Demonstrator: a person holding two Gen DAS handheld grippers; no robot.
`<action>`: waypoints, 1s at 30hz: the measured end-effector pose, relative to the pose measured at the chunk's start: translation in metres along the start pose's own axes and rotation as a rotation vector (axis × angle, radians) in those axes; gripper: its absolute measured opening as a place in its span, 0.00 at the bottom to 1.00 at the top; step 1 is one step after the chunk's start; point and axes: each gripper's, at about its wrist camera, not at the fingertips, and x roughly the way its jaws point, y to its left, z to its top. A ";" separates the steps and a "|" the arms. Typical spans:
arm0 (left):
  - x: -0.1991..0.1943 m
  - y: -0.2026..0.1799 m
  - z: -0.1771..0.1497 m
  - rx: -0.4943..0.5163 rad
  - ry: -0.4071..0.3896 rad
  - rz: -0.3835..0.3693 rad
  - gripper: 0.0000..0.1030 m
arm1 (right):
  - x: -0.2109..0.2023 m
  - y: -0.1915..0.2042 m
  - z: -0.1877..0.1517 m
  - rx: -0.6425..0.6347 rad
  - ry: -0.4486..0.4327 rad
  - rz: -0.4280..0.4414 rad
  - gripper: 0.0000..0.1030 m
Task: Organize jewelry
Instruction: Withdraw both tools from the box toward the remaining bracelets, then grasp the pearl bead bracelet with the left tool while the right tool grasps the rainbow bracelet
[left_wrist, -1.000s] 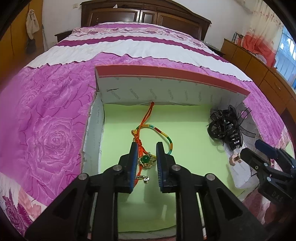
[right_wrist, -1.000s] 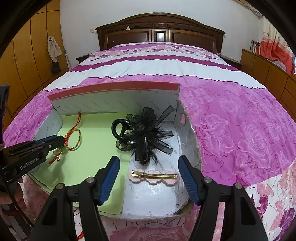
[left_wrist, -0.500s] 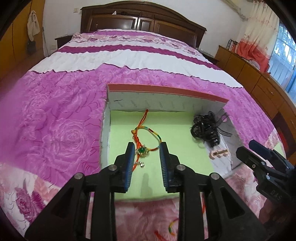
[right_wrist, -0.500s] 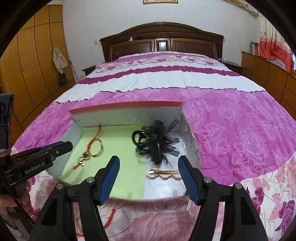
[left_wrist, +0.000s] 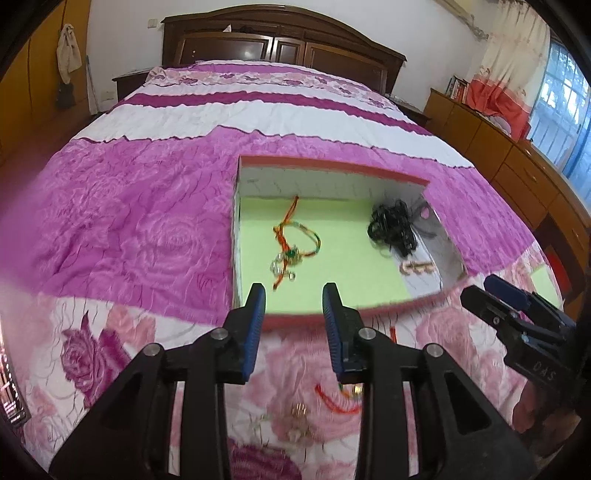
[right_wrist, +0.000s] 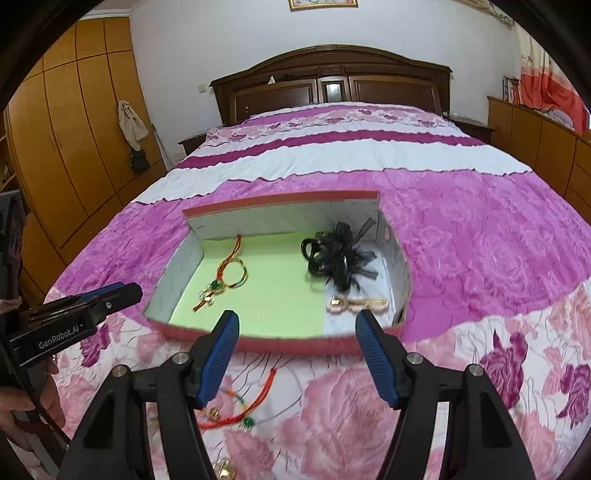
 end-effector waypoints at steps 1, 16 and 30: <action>-0.001 0.001 -0.004 0.003 0.008 0.001 0.24 | -0.001 0.001 -0.003 0.003 0.006 0.002 0.66; -0.001 0.016 -0.053 -0.019 0.114 0.020 0.24 | 0.014 0.011 -0.050 0.034 0.145 0.052 0.62; 0.017 0.019 -0.083 -0.010 0.208 0.010 0.24 | 0.044 0.029 -0.063 -0.016 0.247 0.089 0.50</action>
